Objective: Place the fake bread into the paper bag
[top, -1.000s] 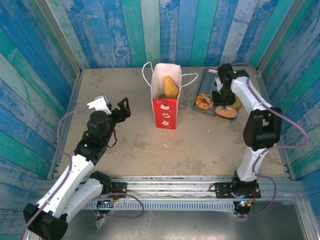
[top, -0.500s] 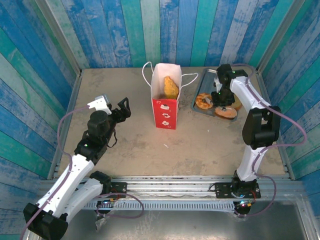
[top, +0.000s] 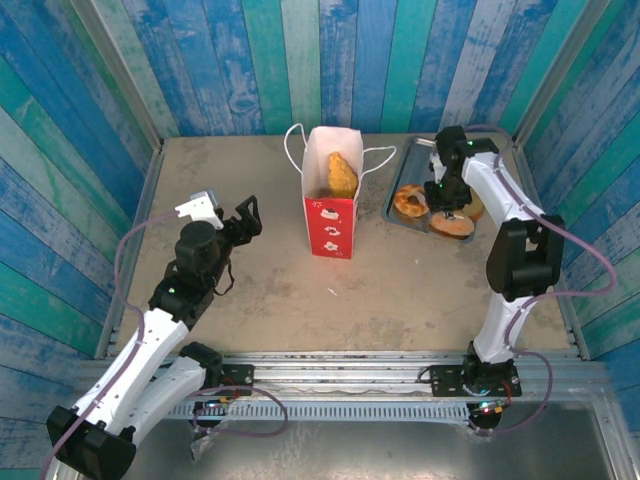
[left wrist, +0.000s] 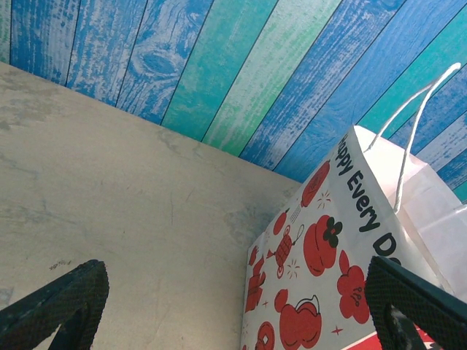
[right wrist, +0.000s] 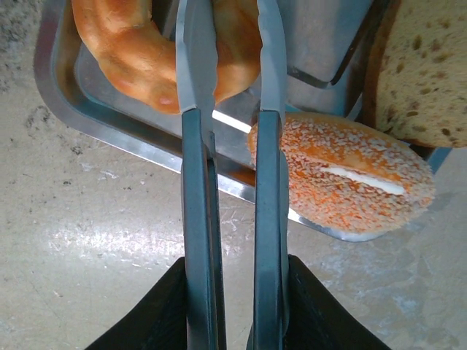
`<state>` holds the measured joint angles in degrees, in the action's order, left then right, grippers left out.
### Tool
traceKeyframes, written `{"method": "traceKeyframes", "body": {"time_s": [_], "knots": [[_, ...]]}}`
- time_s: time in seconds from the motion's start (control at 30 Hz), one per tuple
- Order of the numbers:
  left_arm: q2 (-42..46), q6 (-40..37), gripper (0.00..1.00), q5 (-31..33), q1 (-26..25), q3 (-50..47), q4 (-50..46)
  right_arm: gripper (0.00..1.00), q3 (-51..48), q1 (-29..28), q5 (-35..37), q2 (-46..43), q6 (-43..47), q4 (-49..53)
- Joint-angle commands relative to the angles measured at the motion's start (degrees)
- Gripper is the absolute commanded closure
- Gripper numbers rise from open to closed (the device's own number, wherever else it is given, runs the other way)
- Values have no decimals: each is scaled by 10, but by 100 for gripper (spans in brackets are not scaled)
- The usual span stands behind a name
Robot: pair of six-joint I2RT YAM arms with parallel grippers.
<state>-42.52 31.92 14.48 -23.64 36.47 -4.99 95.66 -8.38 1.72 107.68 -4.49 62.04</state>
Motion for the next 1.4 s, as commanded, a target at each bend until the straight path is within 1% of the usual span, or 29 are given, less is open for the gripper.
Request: {"method": "traceKeyframes", "body": {"time_s": [0.0, 0.2, 0.33, 0.57, 0.63, 0.77, 0.93, 1.03, 1.2, 1.23, 1.37], "knots": [[4, 0, 6, -8, 0, 22, -2, 67, 6, 3, 14, -54, -11, -10], [-8, 8, 6, -50, 0, 45, 5, 67, 3, 3, 26, -108, -22, -14], [-35, 14, 6, -95, 0, 65, 19, 67, 2, 3, 26, -149, -29, -19], [-118, 43, 2, -198, 0, 110, 61, 67, 4, 0, 2, -226, -38, -37], [-144, 56, 0, -213, 0, 122, 69, 67, 12, -1, -2, -244, -42, -39], [-195, 86, 5, -243, 0, 133, 104, 67, 26, -10, -6, -278, -42, -53], [-253, 114, 10, -280, -1, 153, 133, 67, 68, -31, -18, -293, -44, -54], [-276, 136, 14, -290, -1, 156, 157, 67, 99, -60, -17, -291, -42, -54], [-291, 154, 22, -287, -2, 154, 169, 67, 153, -117, 9, -282, -32, -55], [-307, 157, 23, -286, -2, 154, 171, 67, 162, -128, 13, -280, -31, -56], [-319, 163, 31, -289, -2, 153, 175, 67, 178, -175, 27, -269, -27, -60]]}}
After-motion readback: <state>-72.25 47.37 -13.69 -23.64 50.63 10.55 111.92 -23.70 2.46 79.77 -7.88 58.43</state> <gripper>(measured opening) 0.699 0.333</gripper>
